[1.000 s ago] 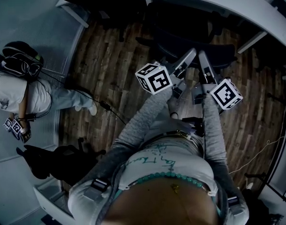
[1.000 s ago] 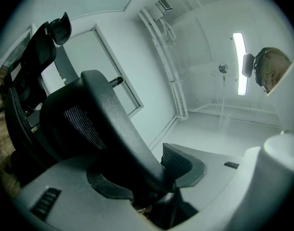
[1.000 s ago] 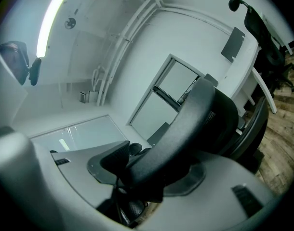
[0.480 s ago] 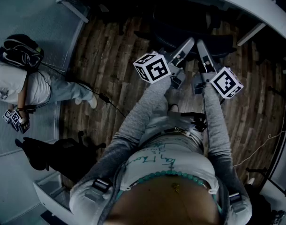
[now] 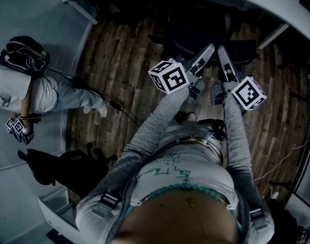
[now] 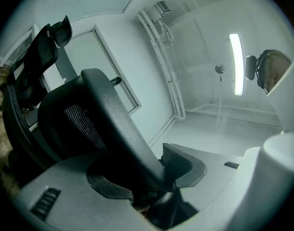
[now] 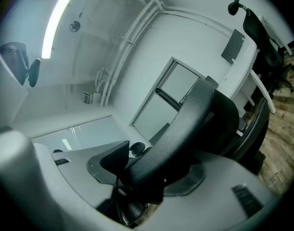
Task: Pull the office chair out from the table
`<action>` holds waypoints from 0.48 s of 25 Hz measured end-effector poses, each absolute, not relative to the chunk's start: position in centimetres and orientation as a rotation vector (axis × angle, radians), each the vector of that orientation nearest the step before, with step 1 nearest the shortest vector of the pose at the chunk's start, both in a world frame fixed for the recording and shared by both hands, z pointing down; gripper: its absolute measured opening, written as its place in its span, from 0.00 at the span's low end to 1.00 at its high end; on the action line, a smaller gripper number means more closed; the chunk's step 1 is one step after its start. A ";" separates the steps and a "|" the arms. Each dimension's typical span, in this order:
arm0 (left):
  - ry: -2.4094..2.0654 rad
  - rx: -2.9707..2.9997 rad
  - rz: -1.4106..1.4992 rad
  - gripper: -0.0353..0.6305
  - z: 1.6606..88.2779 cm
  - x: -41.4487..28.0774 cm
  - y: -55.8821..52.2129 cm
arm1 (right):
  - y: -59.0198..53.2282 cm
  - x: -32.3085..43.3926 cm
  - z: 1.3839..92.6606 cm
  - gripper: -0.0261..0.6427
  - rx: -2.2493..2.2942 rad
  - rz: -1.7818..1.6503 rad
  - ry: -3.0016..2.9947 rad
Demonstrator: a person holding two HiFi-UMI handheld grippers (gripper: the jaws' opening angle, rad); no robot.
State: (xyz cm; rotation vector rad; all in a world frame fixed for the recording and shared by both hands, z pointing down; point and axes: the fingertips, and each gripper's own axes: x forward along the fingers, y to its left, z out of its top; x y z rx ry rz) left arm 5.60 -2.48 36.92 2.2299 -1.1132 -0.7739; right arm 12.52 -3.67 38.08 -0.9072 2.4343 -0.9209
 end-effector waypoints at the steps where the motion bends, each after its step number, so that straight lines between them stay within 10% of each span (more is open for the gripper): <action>1: -1.109 2.232 -0.773 0.37 36.9 5.6 -2.3 | -3.5 12.5 38.0 0.37 -0.907 -0.911 2.437; 12: -1.044 2.247 -0.735 0.37 37.2 4.1 0.2 | -0.7 11.1 38.4 0.37 -0.979 -0.903 2.401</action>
